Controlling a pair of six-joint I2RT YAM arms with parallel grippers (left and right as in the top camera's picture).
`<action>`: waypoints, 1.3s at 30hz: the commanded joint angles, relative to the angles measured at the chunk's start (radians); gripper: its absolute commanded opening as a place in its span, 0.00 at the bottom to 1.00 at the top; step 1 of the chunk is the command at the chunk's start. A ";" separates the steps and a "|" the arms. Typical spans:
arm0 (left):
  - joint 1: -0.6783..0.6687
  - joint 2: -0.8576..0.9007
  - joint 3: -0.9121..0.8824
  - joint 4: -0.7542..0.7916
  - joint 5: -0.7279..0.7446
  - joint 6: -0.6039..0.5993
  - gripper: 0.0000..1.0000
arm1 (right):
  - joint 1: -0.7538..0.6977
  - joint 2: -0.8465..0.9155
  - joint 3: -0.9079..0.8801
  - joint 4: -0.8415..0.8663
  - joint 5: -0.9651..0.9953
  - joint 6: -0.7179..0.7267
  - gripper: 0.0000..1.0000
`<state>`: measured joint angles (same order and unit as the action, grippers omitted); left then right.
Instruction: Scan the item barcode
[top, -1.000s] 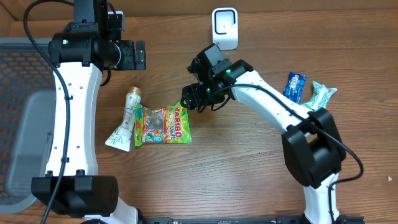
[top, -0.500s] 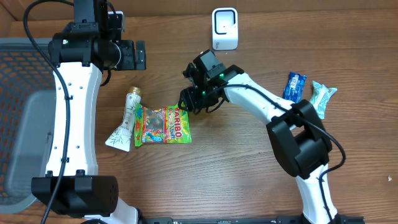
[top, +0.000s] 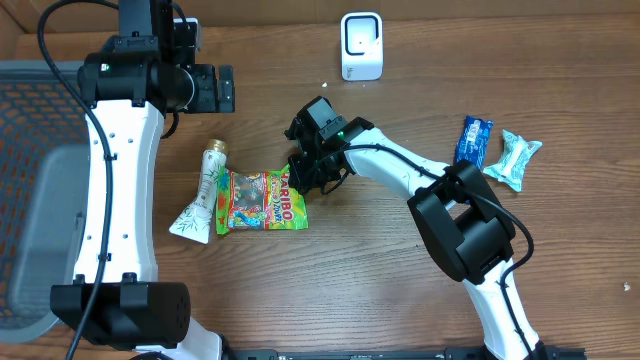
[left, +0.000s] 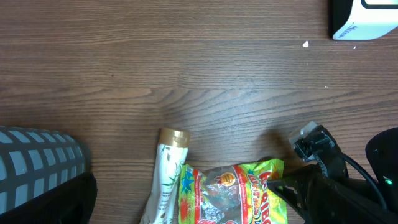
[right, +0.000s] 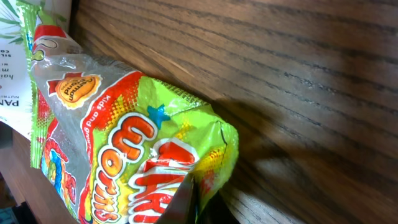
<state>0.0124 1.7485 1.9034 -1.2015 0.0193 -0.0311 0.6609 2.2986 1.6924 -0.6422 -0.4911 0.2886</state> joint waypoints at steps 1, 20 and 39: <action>-0.006 -0.002 -0.003 0.001 0.007 -0.018 1.00 | -0.023 0.005 0.010 -0.011 0.003 0.008 0.04; -0.006 -0.002 -0.003 0.001 0.007 -0.018 1.00 | -0.256 -0.113 0.010 -0.420 0.386 0.029 0.08; -0.006 -0.002 -0.003 0.001 0.007 -0.018 1.00 | 0.028 -0.193 0.184 -0.555 0.592 -0.343 0.55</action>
<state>0.0124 1.7485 1.9034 -1.2015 0.0193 -0.0311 0.6258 2.1143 1.9244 -1.1976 -0.0238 -0.0029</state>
